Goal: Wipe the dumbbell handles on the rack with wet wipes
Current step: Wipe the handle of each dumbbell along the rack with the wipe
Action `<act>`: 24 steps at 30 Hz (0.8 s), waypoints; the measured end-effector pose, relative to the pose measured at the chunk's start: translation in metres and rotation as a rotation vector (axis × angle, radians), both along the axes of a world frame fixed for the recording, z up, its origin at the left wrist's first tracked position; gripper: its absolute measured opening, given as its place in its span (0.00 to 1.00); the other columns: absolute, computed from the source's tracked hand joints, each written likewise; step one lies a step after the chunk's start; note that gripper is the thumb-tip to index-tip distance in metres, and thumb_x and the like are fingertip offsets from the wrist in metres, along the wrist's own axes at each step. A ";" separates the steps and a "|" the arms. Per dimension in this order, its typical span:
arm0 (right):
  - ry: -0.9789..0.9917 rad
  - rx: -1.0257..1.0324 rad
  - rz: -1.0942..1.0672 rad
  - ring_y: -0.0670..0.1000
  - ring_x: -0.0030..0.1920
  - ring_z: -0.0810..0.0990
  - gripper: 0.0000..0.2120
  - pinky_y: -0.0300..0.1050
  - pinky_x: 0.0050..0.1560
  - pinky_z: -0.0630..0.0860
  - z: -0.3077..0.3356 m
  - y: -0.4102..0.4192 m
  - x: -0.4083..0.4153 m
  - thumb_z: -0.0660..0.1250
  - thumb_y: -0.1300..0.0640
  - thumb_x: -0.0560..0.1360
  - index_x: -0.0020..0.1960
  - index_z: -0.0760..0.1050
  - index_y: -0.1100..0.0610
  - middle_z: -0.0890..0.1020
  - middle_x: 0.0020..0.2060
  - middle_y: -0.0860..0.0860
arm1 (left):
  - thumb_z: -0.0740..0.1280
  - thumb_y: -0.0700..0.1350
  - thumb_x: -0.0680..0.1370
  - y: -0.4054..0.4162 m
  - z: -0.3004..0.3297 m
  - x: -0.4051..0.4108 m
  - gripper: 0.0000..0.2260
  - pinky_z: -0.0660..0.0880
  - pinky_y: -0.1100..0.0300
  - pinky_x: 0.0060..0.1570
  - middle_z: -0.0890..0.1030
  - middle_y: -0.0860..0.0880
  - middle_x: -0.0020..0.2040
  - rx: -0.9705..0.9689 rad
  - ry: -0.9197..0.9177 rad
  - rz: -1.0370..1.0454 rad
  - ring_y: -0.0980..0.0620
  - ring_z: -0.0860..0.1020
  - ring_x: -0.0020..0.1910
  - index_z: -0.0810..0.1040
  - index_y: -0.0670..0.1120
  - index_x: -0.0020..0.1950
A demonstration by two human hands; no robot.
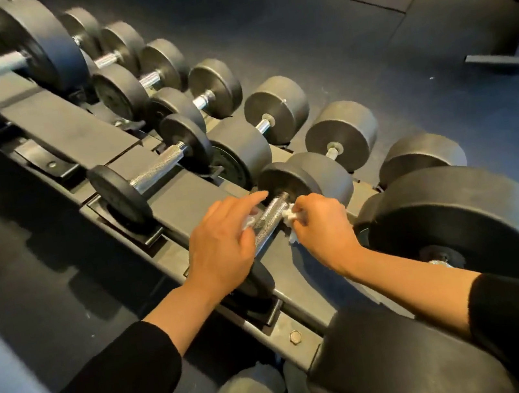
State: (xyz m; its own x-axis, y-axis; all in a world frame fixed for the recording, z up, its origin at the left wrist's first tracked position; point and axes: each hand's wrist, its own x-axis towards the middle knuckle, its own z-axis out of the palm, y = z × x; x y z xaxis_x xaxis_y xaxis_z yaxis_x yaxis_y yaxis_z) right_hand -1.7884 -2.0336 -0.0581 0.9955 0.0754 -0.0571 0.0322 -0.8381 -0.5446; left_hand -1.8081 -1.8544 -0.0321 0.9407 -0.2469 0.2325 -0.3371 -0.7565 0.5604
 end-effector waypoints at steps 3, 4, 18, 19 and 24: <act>-0.068 0.121 -0.063 0.47 0.41 0.75 0.02 0.33 0.40 0.71 -0.010 0.009 -0.004 0.65 0.60 0.75 0.47 0.76 0.58 0.77 0.43 0.51 | 0.56 0.47 0.74 -0.001 0.001 0.000 0.21 0.76 0.55 0.44 0.79 0.52 0.51 -0.004 0.016 0.004 0.53 0.75 0.50 0.74 0.52 0.65; -0.075 0.171 -0.083 0.46 0.41 0.73 0.04 0.29 0.39 0.68 -0.012 0.011 -0.007 0.66 0.59 0.75 0.48 0.76 0.58 0.77 0.45 0.50 | 0.56 0.48 0.74 0.000 0.001 0.001 0.20 0.76 0.55 0.44 0.79 0.53 0.51 -0.008 0.025 0.007 0.53 0.75 0.50 0.74 0.52 0.65; -0.160 0.510 0.100 0.37 0.42 0.71 0.08 0.28 0.41 0.68 -0.017 0.030 -0.037 0.69 0.66 0.71 0.42 0.73 0.55 0.72 0.42 0.47 | 0.53 0.46 0.74 0.003 0.000 0.002 0.21 0.65 0.72 0.51 0.79 0.52 0.49 -0.041 0.070 0.095 0.56 0.74 0.51 0.76 0.48 0.63; -0.166 0.529 0.132 0.40 0.41 0.72 0.07 0.32 0.41 0.70 -0.017 0.031 -0.038 0.69 0.66 0.70 0.43 0.73 0.56 0.74 0.42 0.48 | 0.52 0.46 0.74 0.003 0.000 0.002 0.21 0.65 0.72 0.51 0.79 0.52 0.50 -0.030 0.074 0.091 0.56 0.74 0.51 0.75 0.48 0.63; -0.189 0.560 0.271 0.44 0.38 0.73 0.06 0.43 0.39 0.74 -0.014 0.030 -0.038 0.71 0.64 0.69 0.42 0.76 0.57 0.77 0.39 0.48 | 0.52 0.47 0.75 0.004 0.002 0.002 0.20 0.68 0.66 0.51 0.79 0.51 0.50 -0.027 0.081 0.087 0.55 0.75 0.51 0.75 0.49 0.63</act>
State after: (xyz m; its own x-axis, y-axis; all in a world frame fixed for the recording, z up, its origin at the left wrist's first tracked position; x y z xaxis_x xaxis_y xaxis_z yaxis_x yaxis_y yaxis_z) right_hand -1.8268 -2.0035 -0.0721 0.9261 0.2926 0.2382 0.3408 -0.3776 -0.8610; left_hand -1.8064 -1.8500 -0.0303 0.9742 -0.1586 0.1606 -0.2241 -0.7649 0.6039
